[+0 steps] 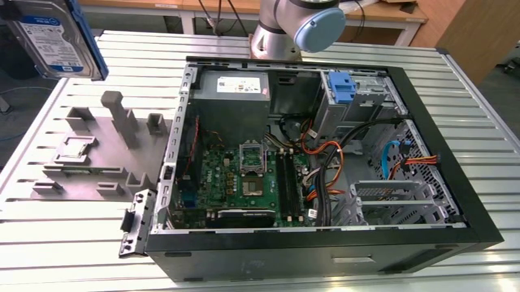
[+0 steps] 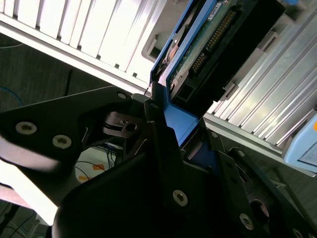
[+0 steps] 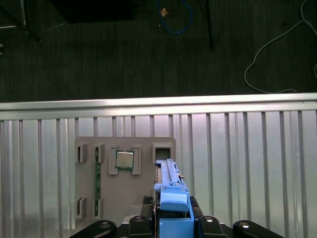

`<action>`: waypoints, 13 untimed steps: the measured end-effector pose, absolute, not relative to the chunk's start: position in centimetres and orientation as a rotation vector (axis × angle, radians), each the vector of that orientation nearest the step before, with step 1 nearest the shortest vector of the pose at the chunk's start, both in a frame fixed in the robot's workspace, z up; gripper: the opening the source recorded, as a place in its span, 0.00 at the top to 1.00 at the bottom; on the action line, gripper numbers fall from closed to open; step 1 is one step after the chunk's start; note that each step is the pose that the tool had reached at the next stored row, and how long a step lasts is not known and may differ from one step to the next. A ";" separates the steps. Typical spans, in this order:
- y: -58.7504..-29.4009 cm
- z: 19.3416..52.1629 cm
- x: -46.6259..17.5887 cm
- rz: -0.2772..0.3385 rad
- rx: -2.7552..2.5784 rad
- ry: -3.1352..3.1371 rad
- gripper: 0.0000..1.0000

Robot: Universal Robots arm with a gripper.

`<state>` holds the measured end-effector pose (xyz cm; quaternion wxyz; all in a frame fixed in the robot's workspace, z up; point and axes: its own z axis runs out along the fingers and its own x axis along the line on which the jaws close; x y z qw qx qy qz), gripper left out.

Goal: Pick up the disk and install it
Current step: 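Pick up the disk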

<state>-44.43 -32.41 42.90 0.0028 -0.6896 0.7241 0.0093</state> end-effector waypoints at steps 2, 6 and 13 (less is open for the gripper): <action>-32.4 43.0 -44.4 0.029 -2.163 2.271 0.64; -32.4 43.3 -44.4 0.029 -2.163 2.271 0.64; -32.4 43.4 -44.4 0.029 -2.163 2.271 0.64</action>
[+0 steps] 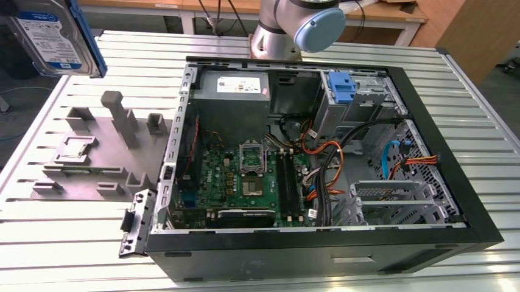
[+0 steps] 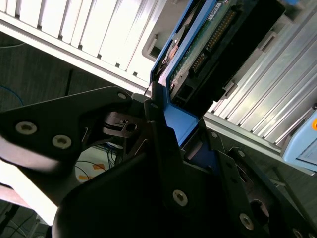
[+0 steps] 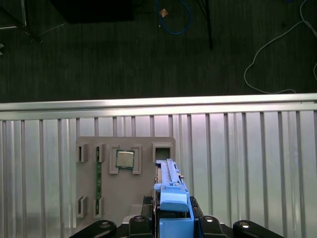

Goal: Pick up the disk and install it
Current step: 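Pick up the disk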

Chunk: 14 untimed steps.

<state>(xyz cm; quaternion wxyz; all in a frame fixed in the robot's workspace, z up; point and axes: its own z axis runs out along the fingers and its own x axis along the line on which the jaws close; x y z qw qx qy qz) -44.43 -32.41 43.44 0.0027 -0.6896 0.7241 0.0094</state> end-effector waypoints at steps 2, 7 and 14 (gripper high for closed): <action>-32.4 43.5 -44.4 0.029 -2.163 2.271 0.64; -32.4 43.7 -44.4 0.029 -2.163 2.271 0.64; -32.4 44.1 -44.4 0.029 -2.163 2.271 0.64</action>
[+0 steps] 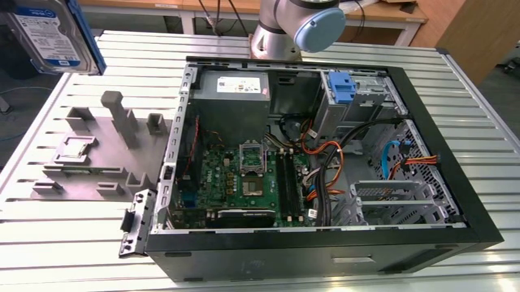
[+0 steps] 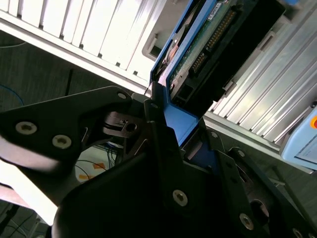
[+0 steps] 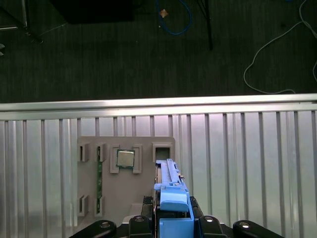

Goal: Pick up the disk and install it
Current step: 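Pick up the disk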

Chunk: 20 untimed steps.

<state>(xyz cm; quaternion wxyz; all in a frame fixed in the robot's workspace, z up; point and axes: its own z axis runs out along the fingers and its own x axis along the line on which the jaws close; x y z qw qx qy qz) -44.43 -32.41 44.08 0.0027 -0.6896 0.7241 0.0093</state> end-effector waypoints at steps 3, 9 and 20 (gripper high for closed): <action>-32.4 44.2 -44.4 0.029 -2.163 2.271 0.64; -32.4 44.4 -44.4 0.029 -2.163 2.271 0.64; -32.4 44.6 -44.4 0.029 -2.163 2.271 0.64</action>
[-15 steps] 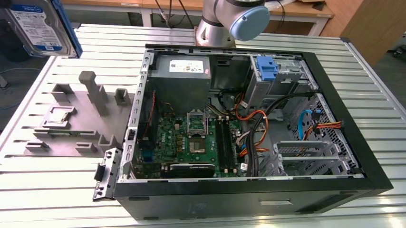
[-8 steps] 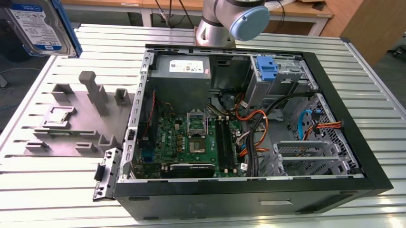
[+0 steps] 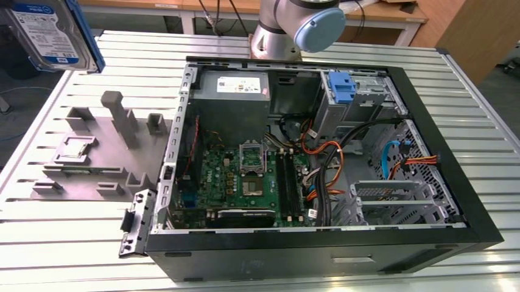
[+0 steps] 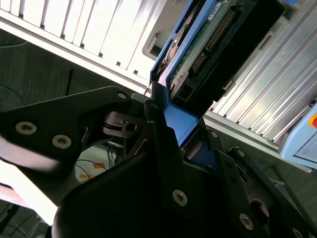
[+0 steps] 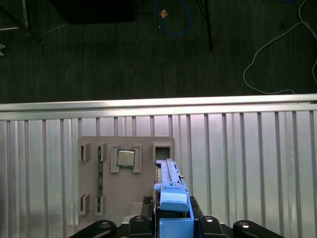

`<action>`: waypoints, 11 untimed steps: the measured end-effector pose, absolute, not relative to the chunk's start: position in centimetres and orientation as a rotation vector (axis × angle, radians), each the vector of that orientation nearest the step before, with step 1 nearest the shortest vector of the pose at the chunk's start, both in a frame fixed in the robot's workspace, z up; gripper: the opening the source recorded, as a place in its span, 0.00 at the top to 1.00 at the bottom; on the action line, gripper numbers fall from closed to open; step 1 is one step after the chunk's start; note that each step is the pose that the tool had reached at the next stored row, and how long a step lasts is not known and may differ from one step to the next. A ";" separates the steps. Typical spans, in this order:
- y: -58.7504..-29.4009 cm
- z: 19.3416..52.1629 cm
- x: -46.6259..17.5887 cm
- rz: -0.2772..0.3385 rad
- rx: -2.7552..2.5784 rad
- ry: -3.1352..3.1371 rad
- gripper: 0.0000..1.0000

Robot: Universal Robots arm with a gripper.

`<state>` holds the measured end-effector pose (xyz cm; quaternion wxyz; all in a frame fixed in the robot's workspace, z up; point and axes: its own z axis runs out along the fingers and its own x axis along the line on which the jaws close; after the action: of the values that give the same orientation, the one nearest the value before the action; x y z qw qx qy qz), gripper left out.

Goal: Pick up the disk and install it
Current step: 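Pick up the disk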

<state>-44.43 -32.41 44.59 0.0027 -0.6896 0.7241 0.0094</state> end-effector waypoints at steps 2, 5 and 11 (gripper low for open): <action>-32.4 44.7 -44.4 0.029 -2.163 2.271 0.64; -32.4 44.7 -44.4 0.029 -2.163 2.271 0.64; -32.4 44.9 -44.4 0.029 -2.163 2.271 0.64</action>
<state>-44.43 -32.41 44.86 0.0027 -0.6896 0.7241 0.0093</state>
